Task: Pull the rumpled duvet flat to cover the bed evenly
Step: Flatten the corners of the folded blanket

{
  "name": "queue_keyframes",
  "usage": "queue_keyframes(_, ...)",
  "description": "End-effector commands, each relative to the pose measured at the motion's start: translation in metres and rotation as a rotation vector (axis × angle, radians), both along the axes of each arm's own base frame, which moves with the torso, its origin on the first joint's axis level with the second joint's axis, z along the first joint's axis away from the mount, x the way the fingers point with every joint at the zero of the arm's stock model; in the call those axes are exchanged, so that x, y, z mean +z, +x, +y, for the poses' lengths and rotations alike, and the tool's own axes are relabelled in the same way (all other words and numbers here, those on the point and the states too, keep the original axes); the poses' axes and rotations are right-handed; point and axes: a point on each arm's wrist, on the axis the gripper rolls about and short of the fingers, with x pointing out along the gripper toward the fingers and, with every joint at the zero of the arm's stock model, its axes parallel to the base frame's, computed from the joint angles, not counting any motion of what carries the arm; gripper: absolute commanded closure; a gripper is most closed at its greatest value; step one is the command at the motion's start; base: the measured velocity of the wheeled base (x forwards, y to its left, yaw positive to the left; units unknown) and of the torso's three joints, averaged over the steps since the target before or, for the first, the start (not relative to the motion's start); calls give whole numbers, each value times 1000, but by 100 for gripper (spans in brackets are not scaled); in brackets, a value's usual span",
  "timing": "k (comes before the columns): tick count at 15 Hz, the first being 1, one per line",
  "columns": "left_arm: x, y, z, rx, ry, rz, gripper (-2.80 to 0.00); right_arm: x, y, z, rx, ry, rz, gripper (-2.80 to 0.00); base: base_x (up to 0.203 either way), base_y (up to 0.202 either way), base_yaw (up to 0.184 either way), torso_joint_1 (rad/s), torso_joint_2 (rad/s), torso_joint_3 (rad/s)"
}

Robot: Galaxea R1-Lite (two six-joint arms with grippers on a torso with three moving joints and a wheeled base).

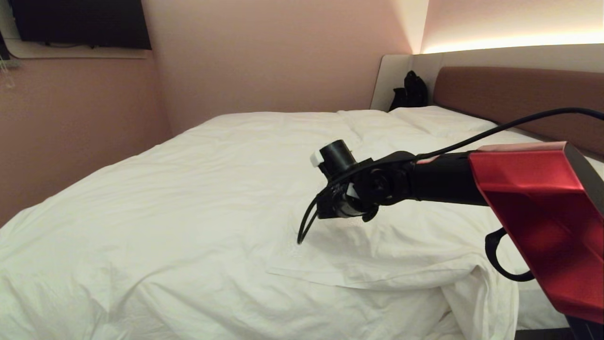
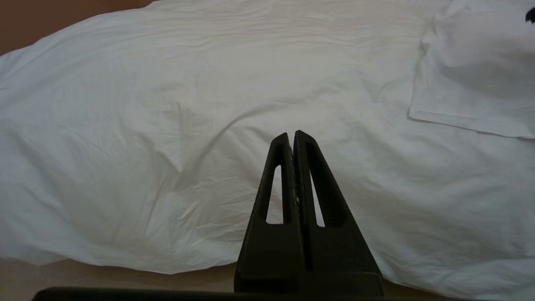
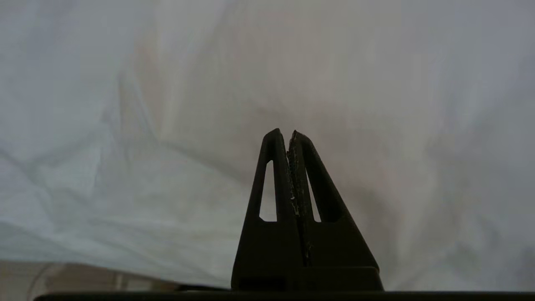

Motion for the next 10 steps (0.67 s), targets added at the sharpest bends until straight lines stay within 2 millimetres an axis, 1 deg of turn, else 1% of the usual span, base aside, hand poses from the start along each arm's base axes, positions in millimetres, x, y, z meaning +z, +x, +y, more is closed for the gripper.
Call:
queue_keyframes(1,0,0,0,0,0,0,0,-13,-13,-7,-118,14,164,0,0,0,0,0,0,0)
queue_keyframes(5,0,0,0,0,0,-1,0,-16,-15,-2,-108,19,166,0,0,0,0,0,0,0)
queue_keyframes(10,0,0,0,0,0,0,0,-30,-14,8,-89,2,179,0,0,0,0,0,0,0)
